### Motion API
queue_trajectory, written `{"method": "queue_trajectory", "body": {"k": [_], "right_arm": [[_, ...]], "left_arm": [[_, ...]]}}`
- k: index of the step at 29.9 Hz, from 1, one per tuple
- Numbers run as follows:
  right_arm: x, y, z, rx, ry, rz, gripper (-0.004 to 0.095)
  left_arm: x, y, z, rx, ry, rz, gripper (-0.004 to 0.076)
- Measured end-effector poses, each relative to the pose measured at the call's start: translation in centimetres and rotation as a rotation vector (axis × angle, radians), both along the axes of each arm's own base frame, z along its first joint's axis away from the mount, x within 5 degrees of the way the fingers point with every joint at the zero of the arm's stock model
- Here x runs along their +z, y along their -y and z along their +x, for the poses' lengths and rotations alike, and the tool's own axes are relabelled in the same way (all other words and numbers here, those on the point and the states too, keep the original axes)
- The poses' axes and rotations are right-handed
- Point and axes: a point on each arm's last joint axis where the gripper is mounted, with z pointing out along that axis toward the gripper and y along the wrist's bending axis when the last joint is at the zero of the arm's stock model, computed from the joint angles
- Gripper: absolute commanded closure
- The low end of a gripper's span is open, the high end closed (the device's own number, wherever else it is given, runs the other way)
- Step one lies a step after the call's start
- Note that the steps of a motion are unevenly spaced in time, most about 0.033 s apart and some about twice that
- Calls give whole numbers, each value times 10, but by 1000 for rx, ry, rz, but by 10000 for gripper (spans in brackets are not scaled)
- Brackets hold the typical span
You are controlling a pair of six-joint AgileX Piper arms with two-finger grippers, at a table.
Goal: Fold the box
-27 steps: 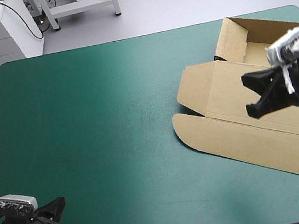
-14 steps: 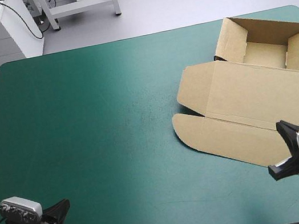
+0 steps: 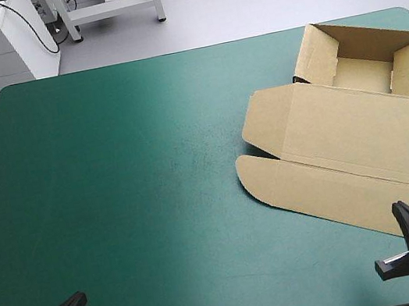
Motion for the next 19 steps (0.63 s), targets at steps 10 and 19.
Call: {"method": "queue_trajectory", "body": {"k": [10,19], "right_arm": [[-31,1,10,-5,-89,15,926],[-32,1,10,-13,-90,10,928]], "left_arm": [[-3,0,-1,-3,-11,15,732],[-3,0,-1,-3,-10,14,732]]}}
